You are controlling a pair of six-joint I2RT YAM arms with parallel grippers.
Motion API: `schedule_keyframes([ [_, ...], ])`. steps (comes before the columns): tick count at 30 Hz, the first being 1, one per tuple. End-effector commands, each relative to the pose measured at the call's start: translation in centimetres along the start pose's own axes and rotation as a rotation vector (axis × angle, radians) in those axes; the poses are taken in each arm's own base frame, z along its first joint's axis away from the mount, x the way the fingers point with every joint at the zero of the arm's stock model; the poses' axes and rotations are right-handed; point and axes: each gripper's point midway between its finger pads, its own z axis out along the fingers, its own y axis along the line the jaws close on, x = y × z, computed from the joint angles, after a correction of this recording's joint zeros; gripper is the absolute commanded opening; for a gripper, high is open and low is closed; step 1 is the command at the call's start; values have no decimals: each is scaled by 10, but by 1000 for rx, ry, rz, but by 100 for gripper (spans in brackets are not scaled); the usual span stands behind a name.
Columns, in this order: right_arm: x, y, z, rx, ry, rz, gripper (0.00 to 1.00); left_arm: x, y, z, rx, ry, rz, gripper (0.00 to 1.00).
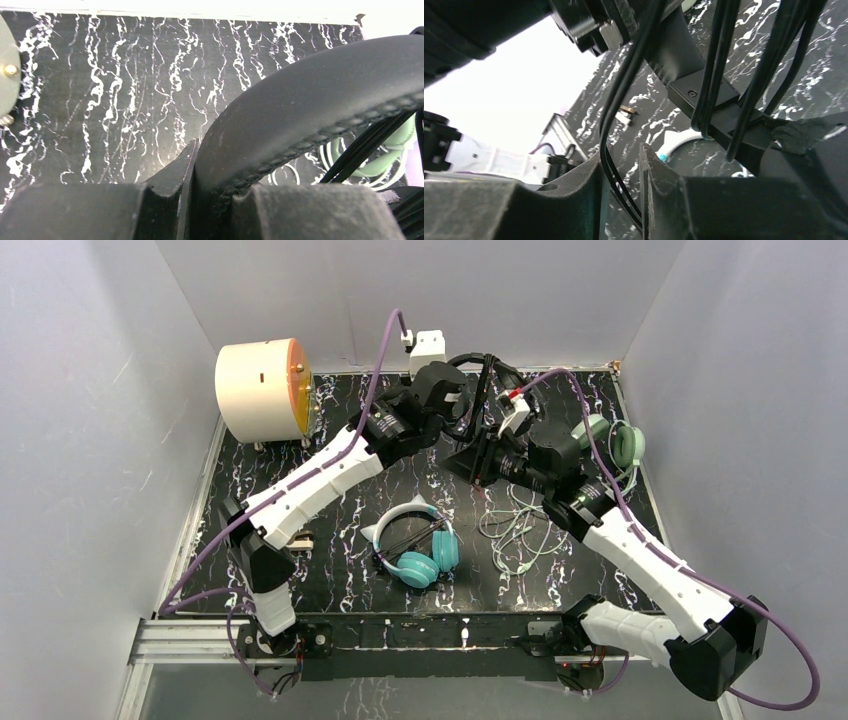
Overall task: Wrap the headphones
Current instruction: Wrap the headphones cable around the headphones.
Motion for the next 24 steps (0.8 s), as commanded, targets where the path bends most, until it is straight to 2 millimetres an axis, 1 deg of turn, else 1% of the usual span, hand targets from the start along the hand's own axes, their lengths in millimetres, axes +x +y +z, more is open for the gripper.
schedule_keyframes([
  [1,-14,1,-10,-8,-80,-230,36,-49,7,-29,50,-67,-223,0],
  [3,-13,-4,-12,-3,-87,-318,40,-46,11,-29,53,-39,-248,0],
  [4,-8,-8,-13,-8,-79,-368,42,-45,12,-28,59,-23,-269,0],
  [6,-9,-11,-15,-12,-100,-462,44,-41,10,-29,89,8,-295,0],
  [8,-11,-13,-18,-11,-119,-540,43,-36,9,-30,117,44,-327,0],
  [11,-14,-16,-22,6,-135,-605,39,-34,16,-31,141,77,-373,0],
  [13,-13,-15,-24,-2,-135,-608,41,-36,23,-32,134,80,-395,0],
  [18,-3,-12,-25,-44,-131,-569,50,-41,29,-37,138,72,-426,0],
  [20,0,-11,-27,-47,-137,-539,55,-43,31,-39,139,67,-431,0],
  [24,0,-19,-28,0,-148,-476,68,-49,32,-44,151,58,-438,0],
])
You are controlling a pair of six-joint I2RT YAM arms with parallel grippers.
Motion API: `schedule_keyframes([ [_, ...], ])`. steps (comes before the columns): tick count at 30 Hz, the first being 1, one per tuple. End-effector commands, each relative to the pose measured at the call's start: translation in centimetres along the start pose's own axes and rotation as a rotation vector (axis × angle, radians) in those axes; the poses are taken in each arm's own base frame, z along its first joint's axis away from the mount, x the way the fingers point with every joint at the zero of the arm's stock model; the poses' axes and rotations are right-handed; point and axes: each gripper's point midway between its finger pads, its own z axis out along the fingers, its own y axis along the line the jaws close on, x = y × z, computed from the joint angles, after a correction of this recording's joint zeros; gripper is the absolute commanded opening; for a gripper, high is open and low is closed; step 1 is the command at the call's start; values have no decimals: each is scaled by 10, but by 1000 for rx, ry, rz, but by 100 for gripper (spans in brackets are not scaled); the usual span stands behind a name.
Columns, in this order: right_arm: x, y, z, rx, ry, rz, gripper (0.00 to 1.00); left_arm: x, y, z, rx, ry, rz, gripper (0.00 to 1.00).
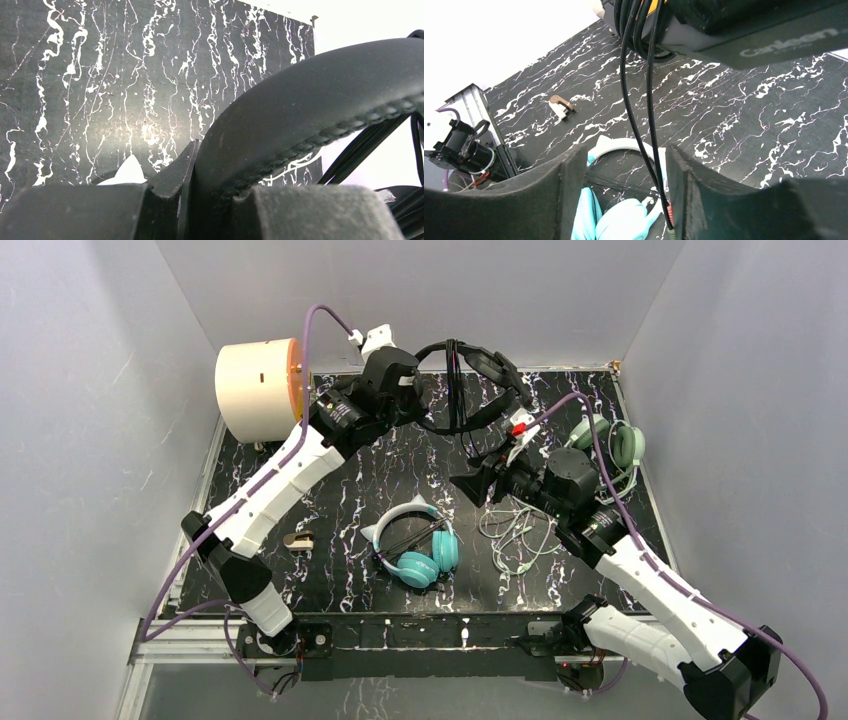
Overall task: Wrap the headphones
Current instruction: Wrap the headphones cable around the headphones.
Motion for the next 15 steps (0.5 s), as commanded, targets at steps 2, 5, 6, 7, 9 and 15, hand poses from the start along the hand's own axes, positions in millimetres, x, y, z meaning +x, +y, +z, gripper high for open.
schedule_keyframes([
  [2,-6,-4,-2,53,-20,78,76,-39,-14,-33,91,-92,-101,0],
  [5,11,-10,-2,107,67,171,92,-45,-9,-37,79,-105,-88,0],
  [6,16,-7,-2,99,94,184,97,-46,-7,-38,75,-107,-82,0],
  [7,19,-4,-2,82,109,198,98,-48,-5,-39,68,-110,-71,0],
  [9,34,-7,-5,116,178,237,99,-47,4,-37,36,-103,-46,0],
  [15,80,-20,-34,248,347,348,99,-68,64,-25,-111,-115,-31,0],
])
